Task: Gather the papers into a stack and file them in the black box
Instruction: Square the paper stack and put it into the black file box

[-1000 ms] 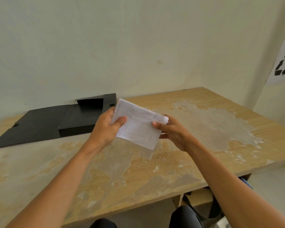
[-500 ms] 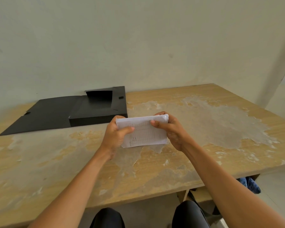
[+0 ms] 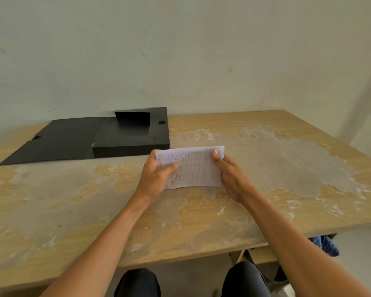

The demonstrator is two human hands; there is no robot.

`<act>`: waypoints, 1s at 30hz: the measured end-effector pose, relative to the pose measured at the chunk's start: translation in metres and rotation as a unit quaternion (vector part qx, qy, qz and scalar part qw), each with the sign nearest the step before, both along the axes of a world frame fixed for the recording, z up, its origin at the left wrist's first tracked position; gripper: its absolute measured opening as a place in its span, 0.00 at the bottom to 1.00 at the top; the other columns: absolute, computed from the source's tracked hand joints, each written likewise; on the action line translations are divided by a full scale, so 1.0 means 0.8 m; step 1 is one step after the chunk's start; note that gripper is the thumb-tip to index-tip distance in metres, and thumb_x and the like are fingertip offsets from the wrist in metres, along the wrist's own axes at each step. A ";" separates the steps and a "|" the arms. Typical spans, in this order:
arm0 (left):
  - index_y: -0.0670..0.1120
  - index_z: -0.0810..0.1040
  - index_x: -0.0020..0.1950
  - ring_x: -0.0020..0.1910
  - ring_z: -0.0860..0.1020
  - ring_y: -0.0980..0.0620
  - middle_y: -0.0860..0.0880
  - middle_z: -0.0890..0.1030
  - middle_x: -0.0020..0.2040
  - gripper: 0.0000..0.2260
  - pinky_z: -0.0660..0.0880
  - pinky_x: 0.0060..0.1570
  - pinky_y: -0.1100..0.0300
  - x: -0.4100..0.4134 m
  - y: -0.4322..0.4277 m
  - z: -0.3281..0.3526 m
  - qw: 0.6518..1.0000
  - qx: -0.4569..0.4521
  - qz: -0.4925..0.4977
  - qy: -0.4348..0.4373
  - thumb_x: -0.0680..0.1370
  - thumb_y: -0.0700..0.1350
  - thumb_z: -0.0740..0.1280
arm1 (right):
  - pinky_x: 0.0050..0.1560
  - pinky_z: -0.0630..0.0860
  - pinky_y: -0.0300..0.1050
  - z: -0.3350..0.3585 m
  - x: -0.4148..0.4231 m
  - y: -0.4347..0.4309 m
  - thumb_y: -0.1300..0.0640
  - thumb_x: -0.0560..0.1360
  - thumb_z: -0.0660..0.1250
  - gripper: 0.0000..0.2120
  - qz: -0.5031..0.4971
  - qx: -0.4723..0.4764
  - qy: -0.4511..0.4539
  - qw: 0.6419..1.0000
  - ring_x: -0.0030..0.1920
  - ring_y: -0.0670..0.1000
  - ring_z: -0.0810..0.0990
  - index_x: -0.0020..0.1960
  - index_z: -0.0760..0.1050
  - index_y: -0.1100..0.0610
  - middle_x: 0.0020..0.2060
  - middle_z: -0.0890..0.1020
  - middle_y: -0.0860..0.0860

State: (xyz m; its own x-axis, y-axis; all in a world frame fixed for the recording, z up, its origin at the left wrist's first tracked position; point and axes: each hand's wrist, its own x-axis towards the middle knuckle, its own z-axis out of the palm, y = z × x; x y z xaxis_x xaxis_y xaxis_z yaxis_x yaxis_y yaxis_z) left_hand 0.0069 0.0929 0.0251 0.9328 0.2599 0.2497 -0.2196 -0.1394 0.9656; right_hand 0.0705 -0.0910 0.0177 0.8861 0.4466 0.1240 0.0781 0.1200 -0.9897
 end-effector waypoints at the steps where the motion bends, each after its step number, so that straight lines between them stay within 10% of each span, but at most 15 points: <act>1: 0.42 0.71 0.54 0.48 0.79 0.54 0.49 0.78 0.49 0.09 0.77 0.37 0.67 -0.002 0.002 -0.003 1.000 -0.011 -0.002 0.000 0.75 0.38 0.67 | 0.49 0.80 0.52 0.001 -0.002 0.002 0.38 0.77 0.54 0.24 -0.006 -0.009 0.002 1.000 0.49 0.54 0.82 0.53 0.78 0.56 0.48 0.82 0.53; 12: 0.51 0.73 0.52 0.48 0.80 0.53 0.48 0.79 0.50 0.12 0.79 0.38 0.64 0.000 0.011 -0.009 1.000 -0.007 0.009 -0.022 0.75 0.36 0.68 | 0.41 0.77 0.38 0.016 0.004 -0.003 0.57 0.76 0.66 0.18 -0.140 -0.184 -0.325 0.917 0.45 0.49 0.77 0.64 0.69 0.45 0.53 0.76 0.47; 24: 0.52 0.72 0.53 0.49 0.80 0.53 0.50 0.80 0.50 0.11 0.80 0.40 0.60 -0.004 0.011 -0.008 0.999 0.016 0.008 -0.026 0.76 0.39 0.67 | 0.38 0.73 0.36 0.026 -0.006 0.003 0.56 0.76 0.66 0.17 -0.116 -0.238 -0.287 0.921 0.42 0.49 0.75 0.62 0.64 0.52 0.48 0.72 0.47; 30: 0.46 0.72 0.51 0.45 0.80 0.59 0.50 0.79 0.47 0.07 0.81 0.43 0.59 -0.010 0.024 -0.002 0.997 0.062 -0.020 -0.042 0.77 0.36 0.65 | 0.40 0.69 0.37 0.076 0.003 0.000 0.48 0.73 0.68 0.12 -0.040 -0.433 -0.399 0.807 0.43 0.49 0.73 0.47 0.66 0.51 0.45 0.74 0.47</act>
